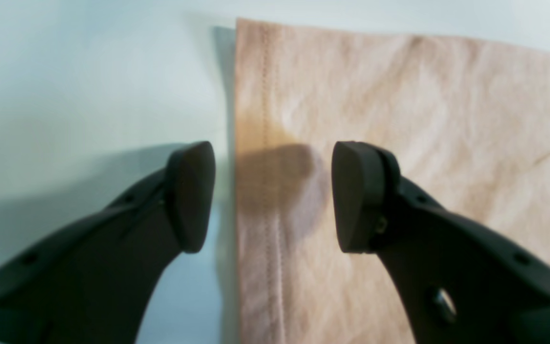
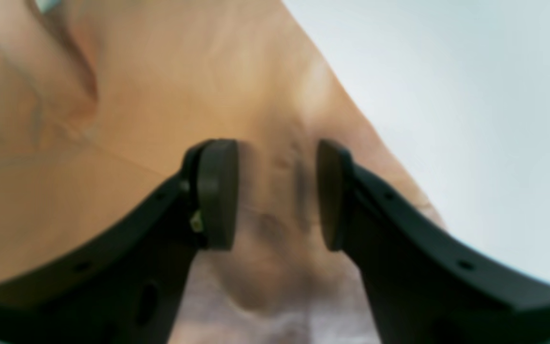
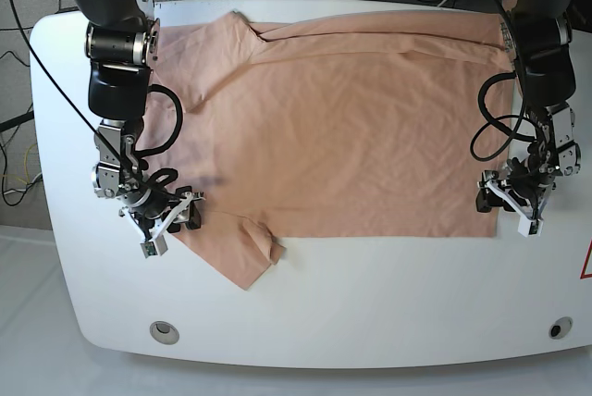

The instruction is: Fold the T-shirt properly

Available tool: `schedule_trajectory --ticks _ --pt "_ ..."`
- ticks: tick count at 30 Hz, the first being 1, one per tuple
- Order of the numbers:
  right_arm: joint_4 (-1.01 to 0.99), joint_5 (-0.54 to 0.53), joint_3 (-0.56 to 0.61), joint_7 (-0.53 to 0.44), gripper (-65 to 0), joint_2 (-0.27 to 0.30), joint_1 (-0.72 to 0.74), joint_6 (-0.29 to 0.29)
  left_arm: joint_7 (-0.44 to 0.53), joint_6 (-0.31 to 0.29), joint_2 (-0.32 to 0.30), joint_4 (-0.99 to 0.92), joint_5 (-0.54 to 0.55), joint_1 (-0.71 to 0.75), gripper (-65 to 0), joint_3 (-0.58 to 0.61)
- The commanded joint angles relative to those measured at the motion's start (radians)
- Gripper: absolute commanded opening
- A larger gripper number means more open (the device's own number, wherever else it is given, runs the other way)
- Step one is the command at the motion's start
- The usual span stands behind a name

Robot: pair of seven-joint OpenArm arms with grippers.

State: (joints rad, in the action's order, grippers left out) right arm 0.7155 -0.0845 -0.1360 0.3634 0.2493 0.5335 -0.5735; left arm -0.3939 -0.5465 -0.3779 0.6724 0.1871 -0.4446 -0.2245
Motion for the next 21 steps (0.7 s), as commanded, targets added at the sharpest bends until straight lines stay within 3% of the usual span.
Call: schedule_trajectory --ticks 1,7,21 --pt "0.005 -0.011 -0.002 -0.004 -41.9 0.013 0.027 0.0 0.011 0.0 -0.015 0.011 0.006 -0.013 -28.9 0.002" --pt "-0.045 0.0 0.004 -0.025 -55.7 0.016 0.035 0.002 0.012 0.0 -0.009 0.011 0.006 0.001 -29.3 0.0" --pt "-0.079 -0.001 -0.004 -0.105 -47.8 0.017 0.035 -0.004 0.012 -0.003 -0.012 0.006 0.008 -0.015 -28.6 0.0"
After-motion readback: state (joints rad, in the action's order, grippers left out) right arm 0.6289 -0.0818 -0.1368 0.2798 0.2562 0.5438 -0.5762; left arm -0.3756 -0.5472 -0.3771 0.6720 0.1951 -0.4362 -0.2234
